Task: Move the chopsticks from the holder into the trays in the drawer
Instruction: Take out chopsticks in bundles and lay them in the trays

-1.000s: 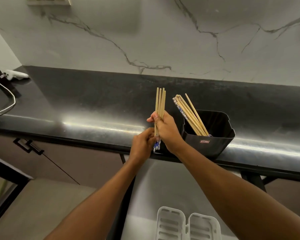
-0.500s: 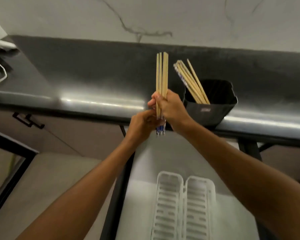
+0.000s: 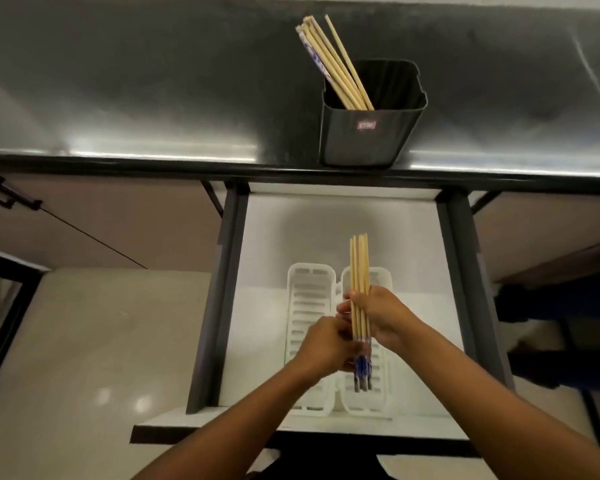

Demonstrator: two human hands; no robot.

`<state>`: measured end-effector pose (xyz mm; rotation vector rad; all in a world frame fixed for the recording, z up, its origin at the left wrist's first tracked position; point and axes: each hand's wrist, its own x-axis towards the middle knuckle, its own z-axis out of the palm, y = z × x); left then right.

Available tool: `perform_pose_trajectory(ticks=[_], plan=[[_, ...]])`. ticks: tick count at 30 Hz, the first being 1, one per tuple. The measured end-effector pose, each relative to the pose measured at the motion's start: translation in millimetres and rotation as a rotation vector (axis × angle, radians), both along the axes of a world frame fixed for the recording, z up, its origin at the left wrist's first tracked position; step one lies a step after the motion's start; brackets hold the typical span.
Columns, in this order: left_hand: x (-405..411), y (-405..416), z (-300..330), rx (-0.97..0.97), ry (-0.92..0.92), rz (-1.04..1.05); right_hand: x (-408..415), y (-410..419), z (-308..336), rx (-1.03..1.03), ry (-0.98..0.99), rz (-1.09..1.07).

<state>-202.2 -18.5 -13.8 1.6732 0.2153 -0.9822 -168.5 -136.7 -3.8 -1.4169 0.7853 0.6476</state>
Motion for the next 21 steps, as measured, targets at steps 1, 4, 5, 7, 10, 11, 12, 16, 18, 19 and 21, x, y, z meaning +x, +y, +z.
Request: perform_pose_trajectory(ticks=[1, 4, 5, 7, 10, 11, 12, 16, 18, 19, 21], plan=[[-7, -4, -6, 0.004, 0.02, -0.002, -6, -4, -6, -0.027, 0.043, 0.002], [-21, -16, -20, 0.027, 0.063, 0.006, -17, -12, -26, -0.099, 0.138, -0.002], [-23, -19, -24, 0.044, 0.068, 0.007, -19, -14, -34, -0.12, 0.162, -0.004], [-25, -24, -29, 0.096, 0.062, 0.002, -21, -15, -47, -0.148, 0.204, 0.01], [-25, -29, -34, 0.194, 0.01, -0.04, -24, -14, -61, -0.176, 0.255, 0.032], [-26, -30, -35, 0.212, 0.002, -0.054, -24, -14, -66, -0.189, 0.263, 0.032], [-26, -30, -36, 0.22, -0.004, -0.068, -24, -12, -69, -0.197, 0.267, 0.029], [-26, -32, -34, 0.236, -0.04, -0.131, -20, -8, -76, -0.236, 0.245, -0.001], [-27, -33, -35, 0.237, -0.025, -0.134, -18, -6, -76, -0.251, 0.225, -0.014], [-27, -34, -35, 0.236, -0.012, -0.136, -17, -5, -79, -0.262, 0.221, -0.012], [-27, -35, -37, 0.246, 0.025, -0.13, -15, -4, -84, -0.305, 0.23, 0.037]])
